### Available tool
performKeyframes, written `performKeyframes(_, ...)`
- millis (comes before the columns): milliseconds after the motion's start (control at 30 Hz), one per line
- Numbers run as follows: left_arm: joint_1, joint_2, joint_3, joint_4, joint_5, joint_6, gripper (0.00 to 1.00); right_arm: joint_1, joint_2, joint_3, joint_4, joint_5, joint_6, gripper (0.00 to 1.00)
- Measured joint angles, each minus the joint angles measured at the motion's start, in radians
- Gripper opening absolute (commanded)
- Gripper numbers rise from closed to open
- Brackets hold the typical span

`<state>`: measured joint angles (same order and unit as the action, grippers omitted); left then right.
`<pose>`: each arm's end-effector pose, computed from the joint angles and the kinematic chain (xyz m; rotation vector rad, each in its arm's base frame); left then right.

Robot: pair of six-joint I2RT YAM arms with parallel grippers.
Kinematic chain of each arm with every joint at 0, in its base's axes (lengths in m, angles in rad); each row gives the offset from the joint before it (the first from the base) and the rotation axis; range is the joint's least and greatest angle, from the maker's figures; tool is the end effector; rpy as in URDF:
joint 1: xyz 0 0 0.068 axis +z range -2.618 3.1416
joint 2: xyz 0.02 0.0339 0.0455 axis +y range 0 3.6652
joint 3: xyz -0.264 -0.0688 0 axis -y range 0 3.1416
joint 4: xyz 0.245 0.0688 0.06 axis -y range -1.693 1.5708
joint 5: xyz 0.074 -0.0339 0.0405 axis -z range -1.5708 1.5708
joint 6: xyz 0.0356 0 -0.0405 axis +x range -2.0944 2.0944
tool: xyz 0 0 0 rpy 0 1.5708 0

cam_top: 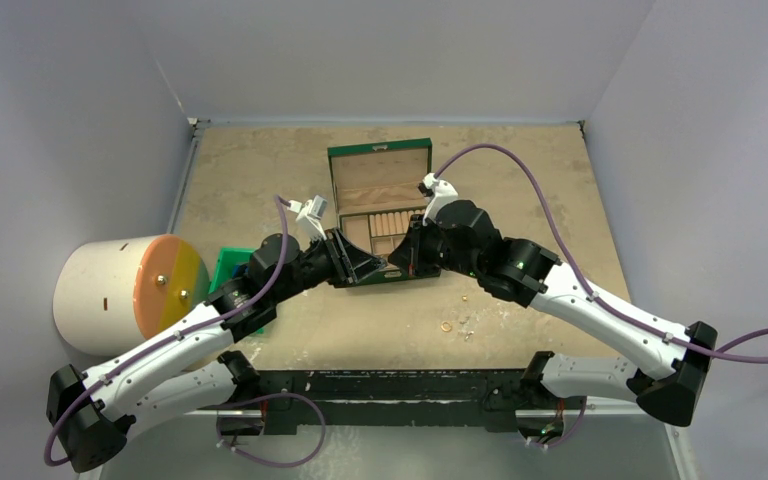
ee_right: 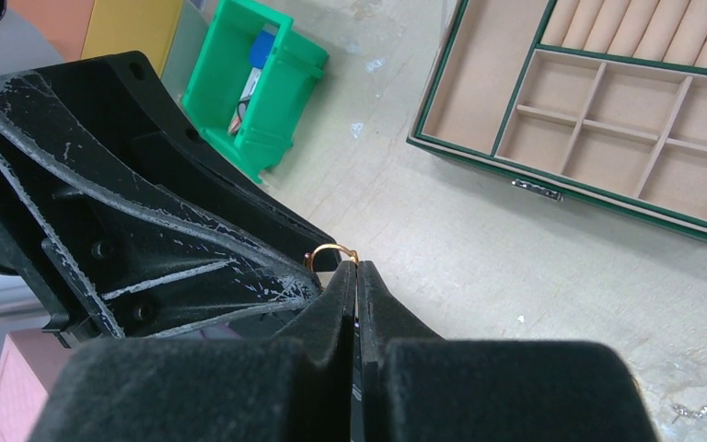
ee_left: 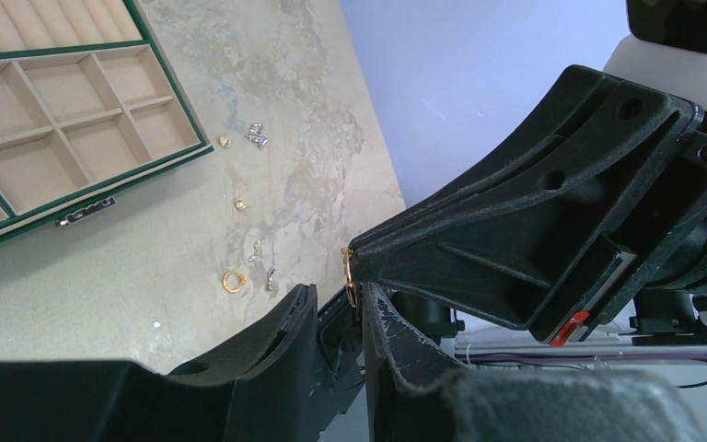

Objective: Organize the mixed jewelry

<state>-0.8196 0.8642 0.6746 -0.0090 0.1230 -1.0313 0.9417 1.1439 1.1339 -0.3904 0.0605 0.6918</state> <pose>0.1386 -0.1548 0.3055 -0.1115 2.0072 -1.3877 0.1531 0.2067 0.3687 -0.2211 2.1002 0.9761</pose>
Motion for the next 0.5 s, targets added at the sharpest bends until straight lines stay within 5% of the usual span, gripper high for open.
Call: performKeyframes(500,0.0,0.0,0.0,0.0,0.0,-0.004,0.21,0.0,0.002,0.0,0.0,-0.026,-0.022,0.0)
